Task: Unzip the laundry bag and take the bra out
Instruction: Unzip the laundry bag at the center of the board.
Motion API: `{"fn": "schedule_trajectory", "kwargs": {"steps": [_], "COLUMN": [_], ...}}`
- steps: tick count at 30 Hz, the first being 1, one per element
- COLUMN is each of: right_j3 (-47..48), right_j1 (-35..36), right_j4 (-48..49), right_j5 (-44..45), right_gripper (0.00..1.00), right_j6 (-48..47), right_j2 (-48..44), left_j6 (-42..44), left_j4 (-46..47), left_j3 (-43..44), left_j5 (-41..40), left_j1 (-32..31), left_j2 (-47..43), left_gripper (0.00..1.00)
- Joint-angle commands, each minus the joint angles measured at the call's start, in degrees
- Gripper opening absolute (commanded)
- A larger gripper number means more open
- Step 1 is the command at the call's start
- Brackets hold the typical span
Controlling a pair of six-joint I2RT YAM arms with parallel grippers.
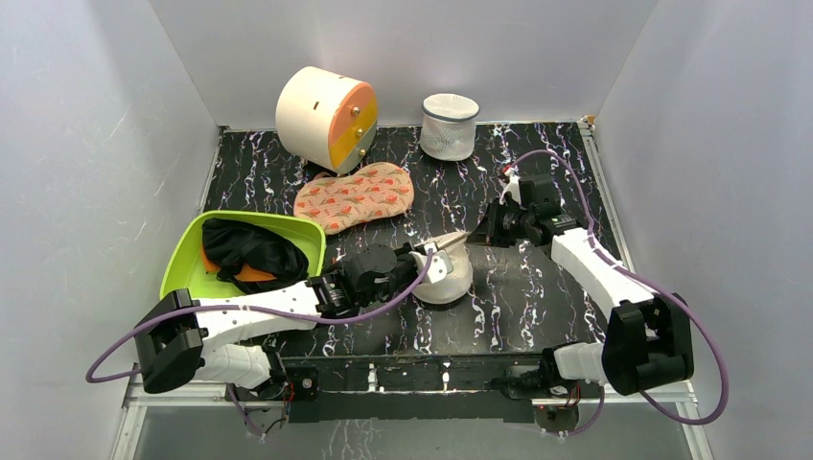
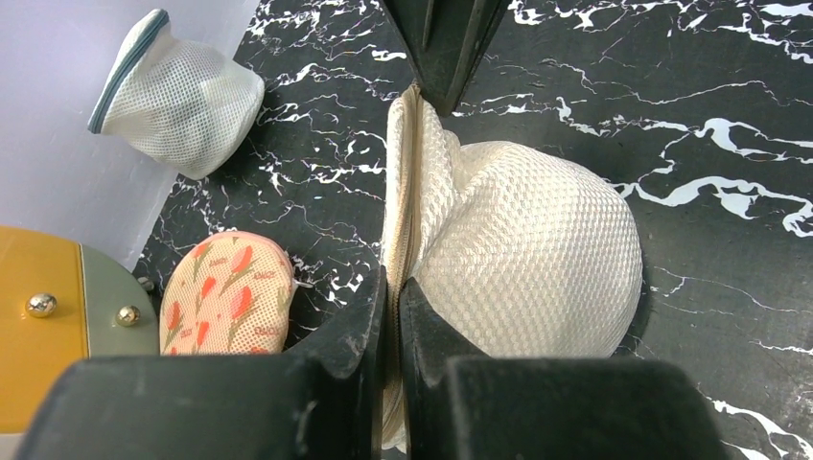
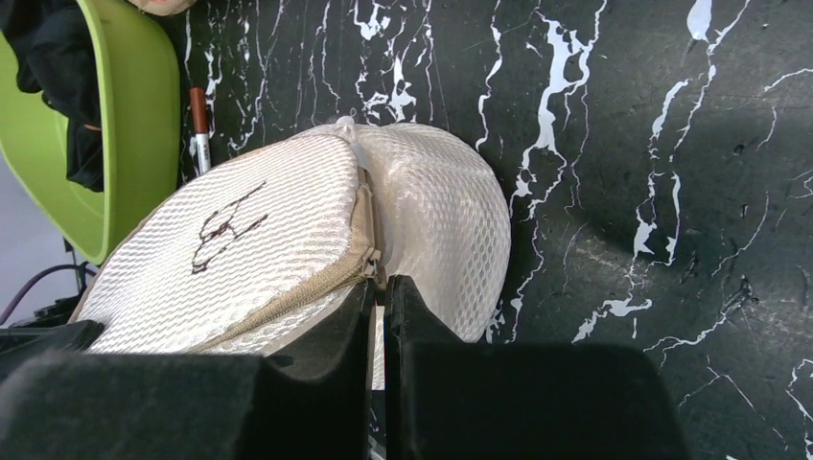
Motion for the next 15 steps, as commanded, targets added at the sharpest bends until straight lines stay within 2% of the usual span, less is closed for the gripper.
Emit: {"fn": "schedule_trajectory", "kwargs": {"steps": [1, 3, 6, 10, 15], "right_j3": [2.9, 2.0, 0.7, -0.9, -1.7], "right_j1": [-3.0, -2.7, -1.8, 0.6, 5.7], "right_j4": [1.3, 2.2, 2.5, 3.1, 3.9], "right_j5": [0.4, -1.4, -2.4, -2.8, -0.5], "right_gripper": [0.00, 0.00, 0.00, 0.00, 0.00], "right_j6": [-2.7, -1.4, 0.1, 2.7, 5.8], "right_j2": [-1.1, -3.3, -6.9, -10.4, -13.2], "left_j6": [-0.3, -0.6, -1.0, -2.4, -4.2], "left_j4": [-0.5, -1.3, -2.8, -4.2, -4.7], "left_j3": [0.5, 1.0, 2.2, 3.3, 3.6], "left_j5": [-1.4, -1.1, 0.0, 2.0, 4.3], "left_j1": [-0.2, -0.2, -0.2, -0.2, -0.3], "left_j2": [-2.0, -1.3, -0.2, 0.3, -0.2], "left_gripper": [0.00, 0.02, 0.17, 0.26, 0.51]}}
